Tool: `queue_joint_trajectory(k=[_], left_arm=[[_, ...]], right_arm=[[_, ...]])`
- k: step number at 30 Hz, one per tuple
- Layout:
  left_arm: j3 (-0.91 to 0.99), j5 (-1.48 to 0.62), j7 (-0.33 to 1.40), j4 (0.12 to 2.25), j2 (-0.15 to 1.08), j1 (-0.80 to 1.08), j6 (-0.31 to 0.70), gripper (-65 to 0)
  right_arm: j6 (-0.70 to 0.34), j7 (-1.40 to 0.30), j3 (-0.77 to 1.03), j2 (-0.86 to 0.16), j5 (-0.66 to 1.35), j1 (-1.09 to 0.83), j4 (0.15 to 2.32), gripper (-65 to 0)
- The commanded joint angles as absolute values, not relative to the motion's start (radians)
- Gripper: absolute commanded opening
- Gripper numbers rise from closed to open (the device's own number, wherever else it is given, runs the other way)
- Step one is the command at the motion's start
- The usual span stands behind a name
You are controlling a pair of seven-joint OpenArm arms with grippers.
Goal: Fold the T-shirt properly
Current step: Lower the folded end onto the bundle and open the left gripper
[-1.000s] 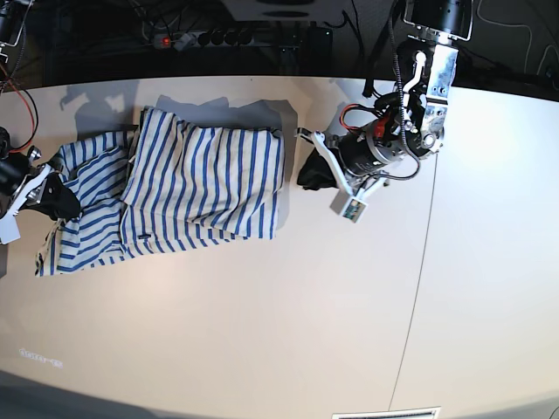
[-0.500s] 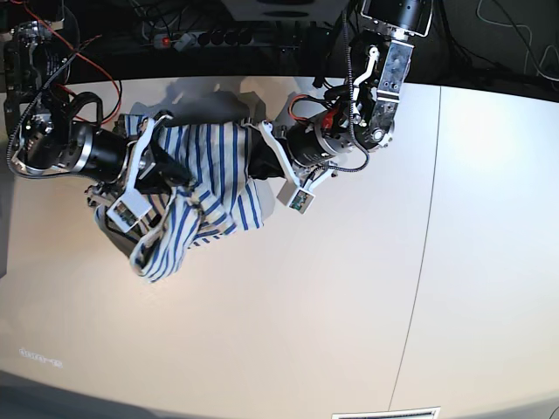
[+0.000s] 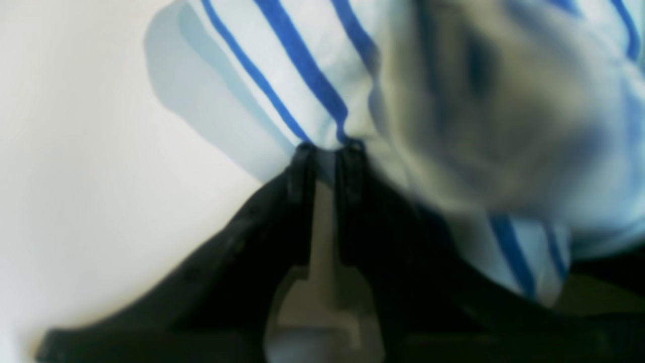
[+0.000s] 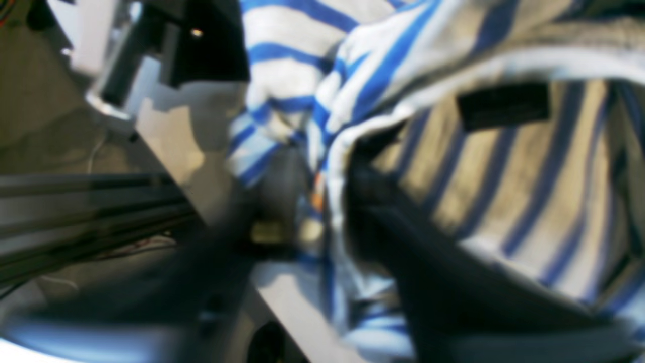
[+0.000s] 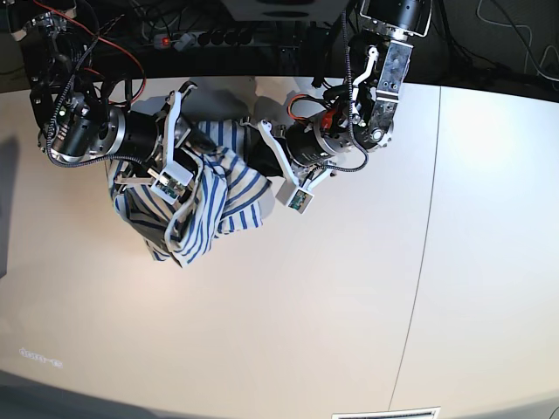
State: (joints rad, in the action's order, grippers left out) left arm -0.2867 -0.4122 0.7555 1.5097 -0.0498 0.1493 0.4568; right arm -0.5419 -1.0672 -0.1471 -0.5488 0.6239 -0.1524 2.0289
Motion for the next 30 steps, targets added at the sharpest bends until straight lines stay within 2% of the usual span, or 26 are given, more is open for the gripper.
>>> queue_joint_trajectory(k=[1, 3, 11, 20, 28, 30], left_arm=[[-0.289, -0.407, 0.767, 1.517, -0.055, 0.137, 0.464, -56.6], [-0.288, -0.407, 0.778, 1.517, -0.055, 0.124, 0.464, -56.5], [-0.274, -0.409, 0.873, 1.52, -0.047, 0.044, 0.464, -56.5], [-0.158, -0.481, 0.915, 1.52, -0.046, 0.033, 0.492, -56.5], [-0.094, -0.55, 0.92, 1.52, 0.02, 0.032, 0.496, -56.5], [-0.09, -0.551, 0.917, 1.52, 0.044, 0.03, 0.503, -56.5]], right_arm=[[-0.606, -1.05, -0.147, -0.562, 0.636, -0.144, 2.044, -34.6], [-0.606, -1.051, -0.155, -0.562, 0.636, -0.145, 2.044, -30.6], [-0.606, -1.052, -0.157, -0.562, 0.779, -0.144, 2.077, -30.7], [-0.606, -1.052, -0.158, -0.558, 0.78, -0.145, 2.141, -30.7], [-0.606, -1.083, -0.189, -0.475, 0.831, -0.167, 2.141, -30.8], [-0.606, -1.081, -0.184, -0.458, 0.818, -0.162, 2.15, -33.0]])
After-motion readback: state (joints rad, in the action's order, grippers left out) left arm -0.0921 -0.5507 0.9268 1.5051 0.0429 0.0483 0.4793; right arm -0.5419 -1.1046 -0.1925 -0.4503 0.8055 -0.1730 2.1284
